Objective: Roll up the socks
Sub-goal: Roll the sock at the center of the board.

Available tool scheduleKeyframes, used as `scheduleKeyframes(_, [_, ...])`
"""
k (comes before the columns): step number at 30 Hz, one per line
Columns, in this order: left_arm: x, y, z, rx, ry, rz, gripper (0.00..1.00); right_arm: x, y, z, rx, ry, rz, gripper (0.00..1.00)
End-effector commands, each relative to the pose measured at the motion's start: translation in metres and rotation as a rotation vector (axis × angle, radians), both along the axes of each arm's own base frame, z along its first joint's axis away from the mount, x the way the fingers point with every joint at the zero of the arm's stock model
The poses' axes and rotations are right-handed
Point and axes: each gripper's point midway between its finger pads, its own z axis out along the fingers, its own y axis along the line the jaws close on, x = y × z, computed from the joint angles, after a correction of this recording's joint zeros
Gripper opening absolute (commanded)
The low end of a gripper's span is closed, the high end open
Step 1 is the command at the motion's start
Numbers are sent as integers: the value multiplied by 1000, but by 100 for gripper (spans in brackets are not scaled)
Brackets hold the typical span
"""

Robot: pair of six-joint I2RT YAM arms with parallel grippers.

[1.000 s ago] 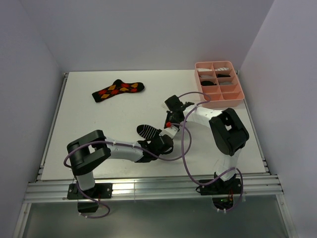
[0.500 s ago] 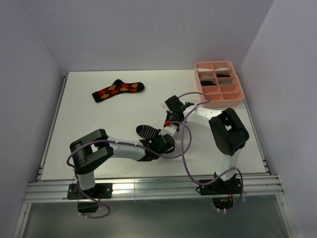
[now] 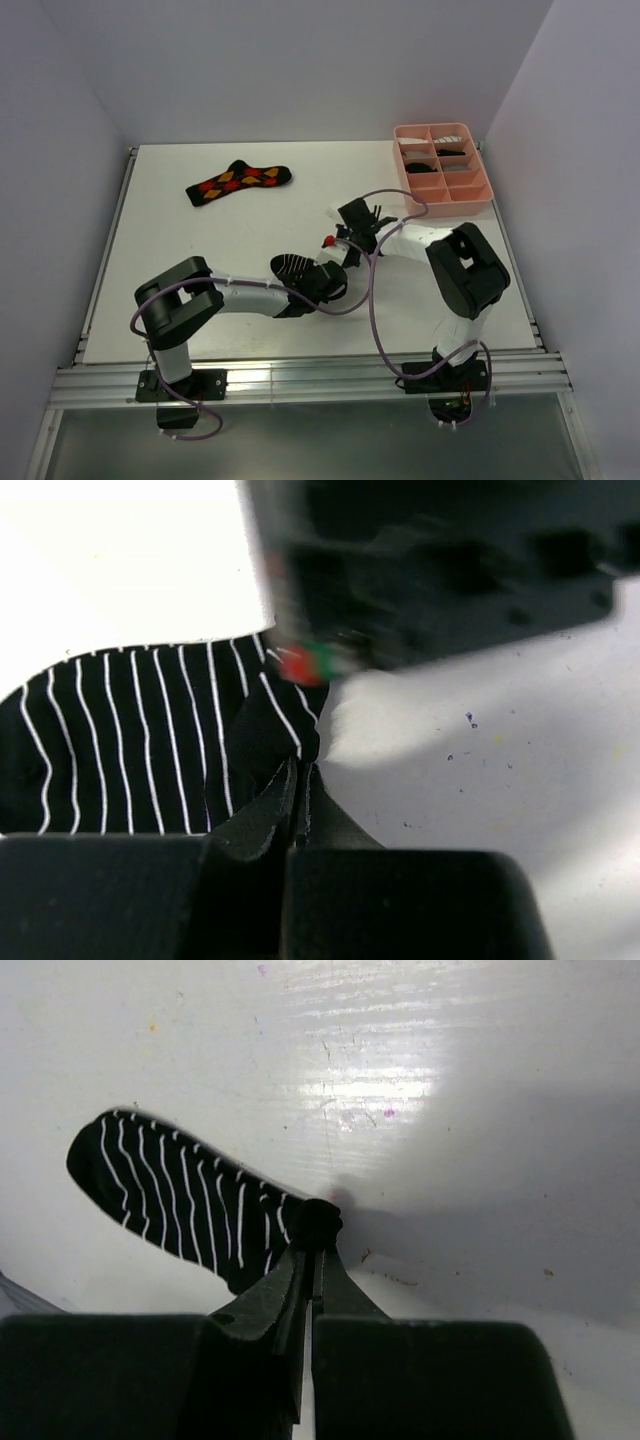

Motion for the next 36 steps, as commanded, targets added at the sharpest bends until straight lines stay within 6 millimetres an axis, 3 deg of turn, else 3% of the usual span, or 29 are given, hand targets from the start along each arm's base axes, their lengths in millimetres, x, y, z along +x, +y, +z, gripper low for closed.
scheduleKeyframes(1, [-10, 24, -16, -27, 145, 34, 1, 6, 8, 33, 103, -110, -3, 0])
scheduleKeyframes(5, [-16, 20, -4, -184, 260, 15, 1, 17, 8, 54, 161, -199, -22, 21])
scheduleKeyframes(8, [-8, 23, 3, -317, 318, 45, 1, 23, 6, 68, 186, -255, -40, 36])
scheduleKeyframes(13, [-9, 32, -5, -414, 425, 80, 1, 26, 0, 81, 217, -330, -88, 46])
scheduleKeyframes(17, [-5, 34, 3, -534, 491, 85, 1, 22, 3, 80, 254, -344, -79, 57])
scheduleKeyframes(22, [-6, 37, 13, -704, 580, 87, 1, 18, 11, 70, 294, -332, -55, 59])
scheduleKeyframes(29, [-1, 55, 12, -907, 685, 137, 1, 11, 29, 57, 315, -310, -3, 59])
scheduleKeyframes(36, [-3, 62, 10, -976, 728, 170, 1, 6, 45, 41, 316, -270, 25, 58])
